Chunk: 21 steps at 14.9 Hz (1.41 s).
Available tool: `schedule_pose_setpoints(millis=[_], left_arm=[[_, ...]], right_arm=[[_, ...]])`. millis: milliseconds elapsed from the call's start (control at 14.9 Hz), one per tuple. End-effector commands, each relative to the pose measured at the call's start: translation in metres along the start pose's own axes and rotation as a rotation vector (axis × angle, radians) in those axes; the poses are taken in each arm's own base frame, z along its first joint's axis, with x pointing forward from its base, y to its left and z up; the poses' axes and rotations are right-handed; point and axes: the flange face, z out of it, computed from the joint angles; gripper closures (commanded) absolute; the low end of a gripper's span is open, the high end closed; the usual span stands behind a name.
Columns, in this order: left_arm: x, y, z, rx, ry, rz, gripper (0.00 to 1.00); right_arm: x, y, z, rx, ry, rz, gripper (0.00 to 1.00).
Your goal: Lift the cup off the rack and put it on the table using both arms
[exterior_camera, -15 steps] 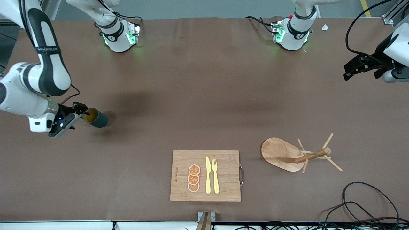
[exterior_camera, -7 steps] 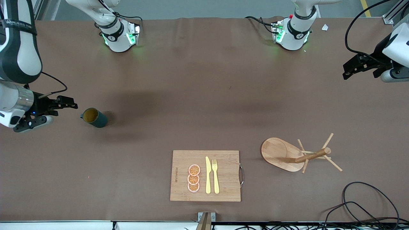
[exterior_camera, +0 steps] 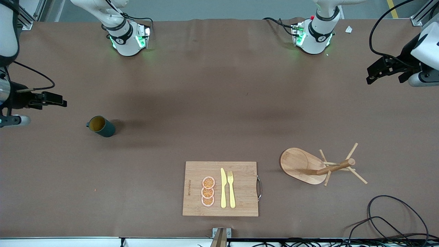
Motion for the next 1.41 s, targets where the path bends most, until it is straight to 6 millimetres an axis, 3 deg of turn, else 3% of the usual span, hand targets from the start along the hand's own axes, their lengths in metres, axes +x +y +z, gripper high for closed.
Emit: schedule_pose_setpoints(millis=[0,67,335,602,736,1138,1338], left_arm=[[-0.007,0.001,-0.008,-0.021,0.002,-0.002,0.0],[-0.008,0.002,-0.006,-0.021,-0.005,-0.002,0.0],[-0.015,0.009,-0.001,-0.013,-0.029,0.009,0.0],[-0.02,0.008,-0.002,-0.009,-0.022,0.008,0.0],[-0.02,0.008,-0.004,-0.004,-0.015,0.011,0.0],[-0.014,0.001,-0.016,-0.006,0.006,0.013,0.0],[-0.006,0.002,-0.012,-0.009,0.0,0.019,0.0]], right_arm=[[-0.004,-0.003,-0.032,-0.023,0.026,0.031,0.0],[-0.006,-0.002,-0.042,-0.025,0.041,0.04,0.0],[-0.011,-0.004,-0.056,-0.03,0.045,0.045,0.0],[-0.007,-0.034,-0.053,-0.093,0.04,0.074,0.0],[-0.01,-0.038,-0.054,-0.091,0.035,0.072,0.0],[-0.05,-0.033,-0.073,-0.052,0.053,0.085,0.0],[-0.067,-0.034,-0.084,-0.049,0.079,0.083,0.0]])
